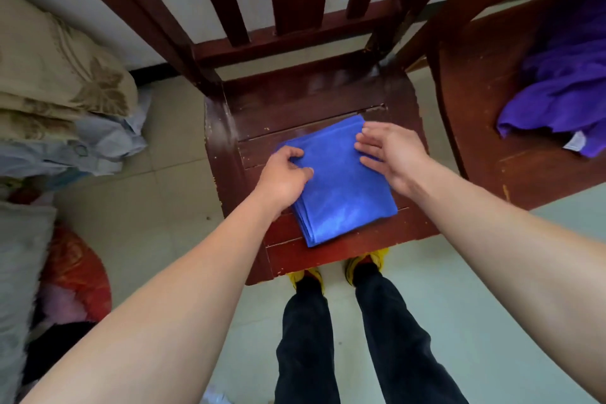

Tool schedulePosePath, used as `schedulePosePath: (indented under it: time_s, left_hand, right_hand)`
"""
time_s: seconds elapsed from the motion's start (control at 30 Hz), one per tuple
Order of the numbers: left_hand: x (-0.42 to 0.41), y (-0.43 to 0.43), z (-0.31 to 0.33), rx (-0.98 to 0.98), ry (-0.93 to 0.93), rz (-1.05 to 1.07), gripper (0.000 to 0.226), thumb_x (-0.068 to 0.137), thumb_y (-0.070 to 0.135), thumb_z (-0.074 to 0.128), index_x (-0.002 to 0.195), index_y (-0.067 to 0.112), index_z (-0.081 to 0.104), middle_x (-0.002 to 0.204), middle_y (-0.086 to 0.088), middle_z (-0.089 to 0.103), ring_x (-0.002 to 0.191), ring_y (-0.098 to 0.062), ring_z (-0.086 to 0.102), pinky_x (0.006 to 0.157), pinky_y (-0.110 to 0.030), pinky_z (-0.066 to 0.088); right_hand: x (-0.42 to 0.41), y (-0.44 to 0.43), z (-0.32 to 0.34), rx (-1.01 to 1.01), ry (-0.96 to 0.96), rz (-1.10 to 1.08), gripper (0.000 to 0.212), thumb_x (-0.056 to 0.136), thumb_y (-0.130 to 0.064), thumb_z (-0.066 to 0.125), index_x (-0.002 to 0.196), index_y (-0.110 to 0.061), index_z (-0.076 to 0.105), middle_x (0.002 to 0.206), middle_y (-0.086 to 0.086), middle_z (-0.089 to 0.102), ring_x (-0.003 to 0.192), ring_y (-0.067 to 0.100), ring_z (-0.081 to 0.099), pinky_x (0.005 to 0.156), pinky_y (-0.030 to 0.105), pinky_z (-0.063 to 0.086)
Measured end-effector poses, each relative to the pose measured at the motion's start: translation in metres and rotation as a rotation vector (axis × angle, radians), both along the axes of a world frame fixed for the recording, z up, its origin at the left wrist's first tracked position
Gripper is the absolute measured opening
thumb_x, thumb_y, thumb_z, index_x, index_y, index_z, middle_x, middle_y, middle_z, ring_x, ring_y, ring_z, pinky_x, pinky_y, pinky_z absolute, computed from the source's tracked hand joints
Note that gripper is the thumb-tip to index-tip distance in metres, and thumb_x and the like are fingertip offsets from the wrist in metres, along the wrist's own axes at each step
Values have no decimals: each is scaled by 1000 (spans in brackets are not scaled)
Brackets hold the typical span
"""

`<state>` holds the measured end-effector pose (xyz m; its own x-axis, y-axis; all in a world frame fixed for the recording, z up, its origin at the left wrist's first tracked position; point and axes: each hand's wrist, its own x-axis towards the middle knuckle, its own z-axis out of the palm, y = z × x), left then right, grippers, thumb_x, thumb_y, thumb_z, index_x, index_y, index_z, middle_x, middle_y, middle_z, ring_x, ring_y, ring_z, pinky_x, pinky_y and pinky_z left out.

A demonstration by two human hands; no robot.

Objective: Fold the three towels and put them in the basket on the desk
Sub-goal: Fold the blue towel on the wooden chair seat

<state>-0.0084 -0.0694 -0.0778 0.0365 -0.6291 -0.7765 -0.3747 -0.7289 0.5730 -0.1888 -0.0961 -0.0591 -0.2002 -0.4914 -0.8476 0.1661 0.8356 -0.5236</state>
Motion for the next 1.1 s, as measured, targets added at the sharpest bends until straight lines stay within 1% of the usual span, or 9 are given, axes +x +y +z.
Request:
schedulePosePath:
  time_s: [0.17,0.3,0.43,0.53,0.63,0.73,0.8,0.93,1.1]
  left_hand:
    - [-9,41,4,-68,-90,-213,14,84,5,59,90,17,63,61,1,59,64,-22,61,70,-31,50]
    - [-10,66,-6,30,-78,-264,23,87,7,60,109,12,63,66,3,58,70,-17,57,79,-30,49]
    - [-16,58,3,-7,-125,-296,18,88,11,61,105,19,61,66,5,59,68,-14,57,72,-24,44]
    - [-22,40,8,-56,-125,-227,21,87,8,58,106,15,65,70,-1,60,71,-23,62,72,-30,49]
    - [-35,9,11,-25,3,-66,23,91,1,50,109,11,60,74,-4,59,61,-17,56,53,-19,46]
    - [-47,-20,11,0,66,63,17,95,1,45,105,11,56,73,-4,58,58,-13,54,49,-19,44]
    - [-46,-30,8,23,60,130,14,95,3,46,96,11,57,72,-5,59,57,-14,56,49,-19,47]
    - [-40,-40,8,132,77,220,9,94,20,55,89,13,56,80,-12,63,65,-20,63,63,-28,55]
    - [-47,-55,15,321,131,259,71,72,75,57,118,21,47,100,-19,66,83,-35,70,65,-38,59]
  right_hand:
    - [-15,84,12,104,88,167,7,89,-9,63,87,-13,68,80,3,71,61,7,67,52,19,50]
    - [-38,123,-5,247,152,201,5,88,-12,67,90,-10,71,94,5,74,87,13,72,61,26,51]
    - [-51,113,-11,240,381,400,13,81,-20,70,69,-16,66,76,3,73,81,21,71,68,36,55]
    - [-58,94,-3,107,697,487,10,79,-31,67,84,-23,65,78,-10,66,82,19,65,69,31,47]
    - [-54,78,0,9,656,518,51,75,-55,70,115,-26,58,99,-12,64,96,16,63,78,35,50]
    - [-33,78,-6,70,719,871,79,64,-71,68,127,-30,46,110,-7,62,106,22,60,80,38,48]
    - [-27,81,-15,115,716,953,66,66,-63,72,116,-27,47,102,-3,62,103,27,60,71,35,41]
    - [-39,73,-19,100,559,666,31,69,-33,79,78,-20,53,84,1,62,88,30,62,63,32,39]
    - [-50,75,-3,-390,836,849,30,72,-7,64,91,-22,47,94,1,52,86,29,53,61,35,36]
